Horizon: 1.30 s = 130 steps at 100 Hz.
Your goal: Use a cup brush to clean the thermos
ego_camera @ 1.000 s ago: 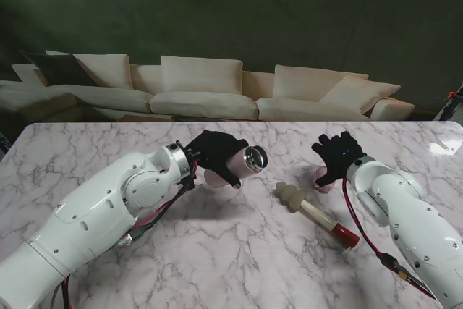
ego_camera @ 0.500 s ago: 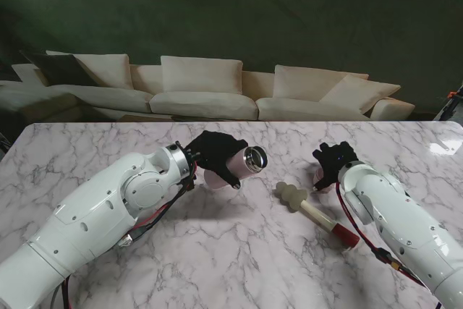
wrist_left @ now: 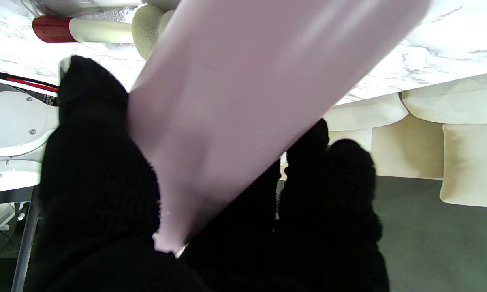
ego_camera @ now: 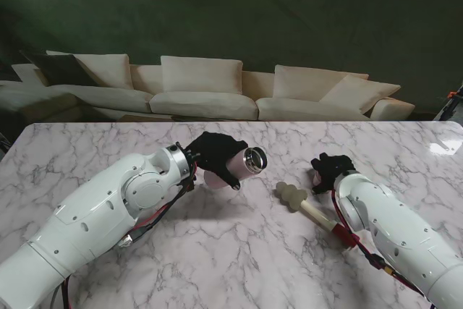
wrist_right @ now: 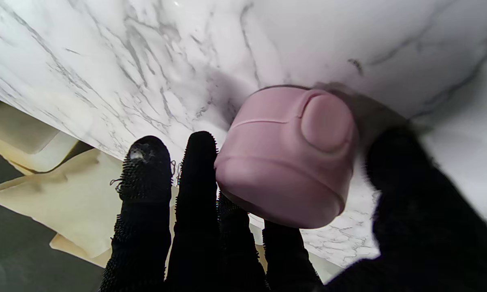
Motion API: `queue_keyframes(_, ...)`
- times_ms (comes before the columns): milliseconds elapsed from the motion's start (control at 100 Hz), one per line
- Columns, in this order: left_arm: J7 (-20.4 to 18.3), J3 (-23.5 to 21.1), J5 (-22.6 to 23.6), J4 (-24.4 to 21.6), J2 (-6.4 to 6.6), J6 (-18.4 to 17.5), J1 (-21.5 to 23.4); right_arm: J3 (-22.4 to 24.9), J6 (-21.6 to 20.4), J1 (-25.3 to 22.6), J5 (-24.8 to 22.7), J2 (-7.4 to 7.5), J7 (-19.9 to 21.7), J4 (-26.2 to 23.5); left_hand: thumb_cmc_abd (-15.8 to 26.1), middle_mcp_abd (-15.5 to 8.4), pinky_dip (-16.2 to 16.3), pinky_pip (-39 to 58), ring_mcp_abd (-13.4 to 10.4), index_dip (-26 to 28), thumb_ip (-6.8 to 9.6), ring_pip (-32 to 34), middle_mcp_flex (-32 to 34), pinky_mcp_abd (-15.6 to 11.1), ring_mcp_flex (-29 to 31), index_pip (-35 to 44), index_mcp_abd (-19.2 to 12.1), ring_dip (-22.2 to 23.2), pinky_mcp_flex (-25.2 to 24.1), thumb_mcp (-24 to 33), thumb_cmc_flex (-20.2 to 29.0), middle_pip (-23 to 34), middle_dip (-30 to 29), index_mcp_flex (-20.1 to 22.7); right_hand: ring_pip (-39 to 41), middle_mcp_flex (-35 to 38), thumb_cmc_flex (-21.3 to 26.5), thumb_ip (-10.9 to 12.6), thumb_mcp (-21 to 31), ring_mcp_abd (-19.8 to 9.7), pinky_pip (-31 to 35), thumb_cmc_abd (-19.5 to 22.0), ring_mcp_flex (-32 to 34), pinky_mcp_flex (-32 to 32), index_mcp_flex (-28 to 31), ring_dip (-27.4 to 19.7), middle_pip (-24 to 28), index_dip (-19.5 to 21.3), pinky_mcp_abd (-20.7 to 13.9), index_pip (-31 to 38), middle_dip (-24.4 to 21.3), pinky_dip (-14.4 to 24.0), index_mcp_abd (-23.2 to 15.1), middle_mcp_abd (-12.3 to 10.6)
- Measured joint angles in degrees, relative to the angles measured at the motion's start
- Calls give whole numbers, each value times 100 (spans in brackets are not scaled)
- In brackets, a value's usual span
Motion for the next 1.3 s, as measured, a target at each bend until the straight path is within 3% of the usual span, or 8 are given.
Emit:
queue_keyframes(60,2,1,0,5,0,0,0,-50,25,19,100,-14,-41,42,0,0,0,0,0,0,0,0,0,0,0,0,0,0,0,0,0,0,0,0,363,137,-375,-77,1389,68,252,-210,150,291,106,276,132,71,-150,144,67,270,-40,0)
queue_keyframes(150,6,3,0,9,0,0,-1,-94,62,29,267,-40,-119,100,0,0,0,0,0,0,0,0,0,0,0,0,0,0,0,0,0,0,0,0,697,289,-473,-299,1847,315,530,-273,270,666,184,552,282,155,-278,351,138,499,-175,0)
queue_keyframes(230,7,4,0,11,0,0,-1,-111,87,33,377,-60,-194,139,0,0,0,0,0,0,0,0,0,0,0,0,0,0,0,0,0,0,0,0,898,375,-458,-321,1884,390,658,-322,352,916,341,663,386,225,-298,483,201,624,-267,4)
queue_keyframes(370,5,4,3,13,0,0,-1,-134,125,38,486,-105,-459,221,0,0,0,0,0,0,0,1,0,0,0,0,0,0,0,0,0,0,0,0,1065,574,-53,-978,1737,534,762,-627,565,1218,478,760,533,-191,-298,1010,322,732,-441,40)
queue_keyframes(580,-7,4,5,13,1,0,-2,329,78,-229,471,-202,-693,154,0,0,0,0,0,0,0,1,0,0,0,0,0,0,0,0,0,0,0,0,1215,1014,38,-1170,1684,540,875,-1139,986,1601,789,750,664,-251,-288,1209,452,735,-594,41)
queue_keyframes(710,-11,17,5,18,2,0,-8,853,-98,-578,254,-216,-742,-157,0,0,0,0,0,1,0,1,0,0,0,0,0,0,0,0,0,0,0,0,1403,1285,40,-1347,1683,540,1008,-1349,1205,1793,1039,746,676,-251,-282,1196,551,735,-655,39)
queue_keyframes(1080,-23,68,-2,52,2,3,-39,2194,-718,-1434,275,-286,-1015,-1182,0,0,0,0,0,1,0,2,0,0,0,0,0,0,0,0,0,0,0,0,1677,1665,42,-1466,1686,535,1249,-1722,1488,2050,1405,742,717,-34,-261,1104,703,781,-731,28)
queue_keyframes(1300,-22,105,-3,90,1,-10,-77,3026,-1188,-2153,1164,-388,-763,-2373,0,0,0,0,0,1,0,3,0,0,0,0,0,0,0,0,0,0,0,0,1699,1669,42,-1466,1686,535,1294,-1722,1499,2059,1450,741,718,35,-246,1037,751,784,-731,28)
